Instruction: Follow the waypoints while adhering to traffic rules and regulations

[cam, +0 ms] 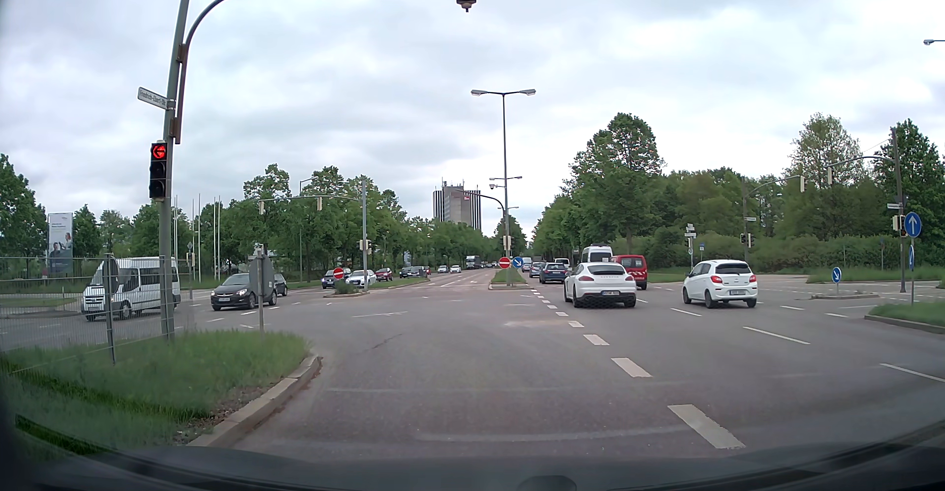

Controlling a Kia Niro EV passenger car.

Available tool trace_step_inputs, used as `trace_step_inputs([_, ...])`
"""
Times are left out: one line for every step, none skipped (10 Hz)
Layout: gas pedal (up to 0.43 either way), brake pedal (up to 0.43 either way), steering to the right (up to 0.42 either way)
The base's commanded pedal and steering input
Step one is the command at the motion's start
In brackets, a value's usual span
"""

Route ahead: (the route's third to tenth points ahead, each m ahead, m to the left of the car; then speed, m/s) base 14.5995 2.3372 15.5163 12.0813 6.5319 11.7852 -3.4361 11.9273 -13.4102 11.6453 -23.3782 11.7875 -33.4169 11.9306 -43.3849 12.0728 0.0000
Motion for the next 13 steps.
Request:
trace_step_inputs([0.0,0.262,-0.003])
trace_step_inputs([0.0,0.262,-0.003])
trace_step_inputs([0.0,0.262,-0.003])
trace_step_inputs([0.0,0.262,-0.003])
trace_step_inputs([0.0,0.262,-0.003])
trace_step_inputs([0.0,0.262,-0.003])
trace_step_inputs([0.0,0.262,-0.003])
trace_step_inputs([0.0,0.262,-0.003])
trace_step_inputs([0.0,0.262,-0.003])
trace_step_inputs([0.0,0.262,-0.003])
trace_step_inputs([0.0,0.262,-0.003])
trace_step_inputs([0.0,0.262,-0.003])
trace_step_inputs([0.0,0.262,-0.003])
